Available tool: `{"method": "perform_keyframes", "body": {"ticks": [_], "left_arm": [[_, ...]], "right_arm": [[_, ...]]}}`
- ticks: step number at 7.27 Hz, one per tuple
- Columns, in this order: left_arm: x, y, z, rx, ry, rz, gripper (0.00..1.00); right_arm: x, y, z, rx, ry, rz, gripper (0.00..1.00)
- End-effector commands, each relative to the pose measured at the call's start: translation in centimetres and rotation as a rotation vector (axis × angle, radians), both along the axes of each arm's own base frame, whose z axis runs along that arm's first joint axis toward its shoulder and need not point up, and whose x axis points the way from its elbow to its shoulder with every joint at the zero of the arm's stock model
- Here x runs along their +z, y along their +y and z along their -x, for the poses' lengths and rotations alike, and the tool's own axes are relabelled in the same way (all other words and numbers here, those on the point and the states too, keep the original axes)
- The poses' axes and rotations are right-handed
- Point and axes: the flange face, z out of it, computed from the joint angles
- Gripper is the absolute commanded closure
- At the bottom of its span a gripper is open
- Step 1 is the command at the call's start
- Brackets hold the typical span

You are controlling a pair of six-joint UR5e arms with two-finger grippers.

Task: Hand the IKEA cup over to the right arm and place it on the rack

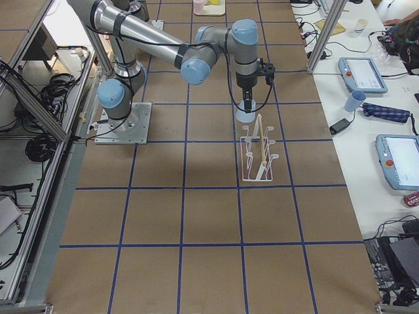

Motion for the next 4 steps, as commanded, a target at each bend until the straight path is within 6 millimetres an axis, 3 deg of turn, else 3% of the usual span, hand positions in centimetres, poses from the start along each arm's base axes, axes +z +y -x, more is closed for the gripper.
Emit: {"method": "perform_keyframes", "body": {"ticks": [1, 4], "left_arm": [[0.01, 0.03, 0.06, -0.001, -0.001, 0.000, 0.00], [0.09, 0.19, 0.00, 0.000, 0.000, 0.002, 0.00]], "right_arm": [[-1.18, -0.27, 1.60, 0.008, -0.004, -0.018, 0.45], [-1.93, -0.57, 1.76, 0.008, -0.008, -0.030, 0.45]]}}
